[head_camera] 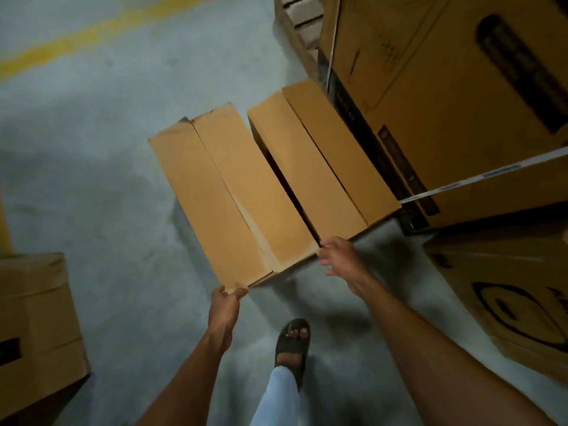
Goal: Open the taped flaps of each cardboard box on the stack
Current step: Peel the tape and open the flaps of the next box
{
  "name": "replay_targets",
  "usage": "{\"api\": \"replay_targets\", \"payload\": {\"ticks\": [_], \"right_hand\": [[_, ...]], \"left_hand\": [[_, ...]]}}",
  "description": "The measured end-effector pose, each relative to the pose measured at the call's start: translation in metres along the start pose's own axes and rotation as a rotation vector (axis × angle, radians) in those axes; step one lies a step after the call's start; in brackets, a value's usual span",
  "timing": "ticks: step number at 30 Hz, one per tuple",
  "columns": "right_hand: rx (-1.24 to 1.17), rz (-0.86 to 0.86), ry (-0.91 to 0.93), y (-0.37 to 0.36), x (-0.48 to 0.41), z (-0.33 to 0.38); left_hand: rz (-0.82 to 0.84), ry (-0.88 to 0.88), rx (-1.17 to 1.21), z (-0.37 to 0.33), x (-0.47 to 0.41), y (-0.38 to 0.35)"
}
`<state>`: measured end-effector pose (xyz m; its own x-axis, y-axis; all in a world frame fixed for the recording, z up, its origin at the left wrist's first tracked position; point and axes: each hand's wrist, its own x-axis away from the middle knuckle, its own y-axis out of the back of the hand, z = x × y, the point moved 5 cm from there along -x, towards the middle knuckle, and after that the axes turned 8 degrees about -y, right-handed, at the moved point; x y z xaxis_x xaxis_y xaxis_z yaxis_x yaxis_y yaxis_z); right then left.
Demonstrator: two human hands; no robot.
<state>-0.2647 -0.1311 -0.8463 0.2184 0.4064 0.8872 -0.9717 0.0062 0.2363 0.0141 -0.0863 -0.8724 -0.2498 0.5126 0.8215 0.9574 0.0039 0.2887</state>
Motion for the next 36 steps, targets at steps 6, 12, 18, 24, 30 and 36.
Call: {"api": "replay_targets", "payload": {"ticks": [6, 12, 18, 24, 30, 36], "right_hand": [[0.148, -0.010, -0.036, -0.034, -0.108, -0.014], [0.243, -0.042, -0.009, -0.043, -0.106, -0.005], [0.040, -0.103, 0.229, -0.038, -0.031, 0.099], [-0.011, -0.088, 0.285, -0.026, 0.075, 0.161], [-0.053, -0.149, 0.349, 0.031, 0.242, 0.170], [-0.027, -0.225, 0.522, 0.111, 0.441, 0.143]], "left_hand": [[-0.028, 0.134, 0.186, 0.051, -0.083, -0.018], [-0.066, 0.126, 0.366, 0.043, -0.082, -0.009], [-0.211, -0.271, 0.302, -0.071, -0.051, 0.053], [-0.253, -0.358, 0.292, -0.154, 0.027, 0.107], [-0.352, -0.467, 0.296, -0.194, 0.182, 0.137], [-0.334, -0.636, 0.322, -0.192, 0.391, 0.149]]}}
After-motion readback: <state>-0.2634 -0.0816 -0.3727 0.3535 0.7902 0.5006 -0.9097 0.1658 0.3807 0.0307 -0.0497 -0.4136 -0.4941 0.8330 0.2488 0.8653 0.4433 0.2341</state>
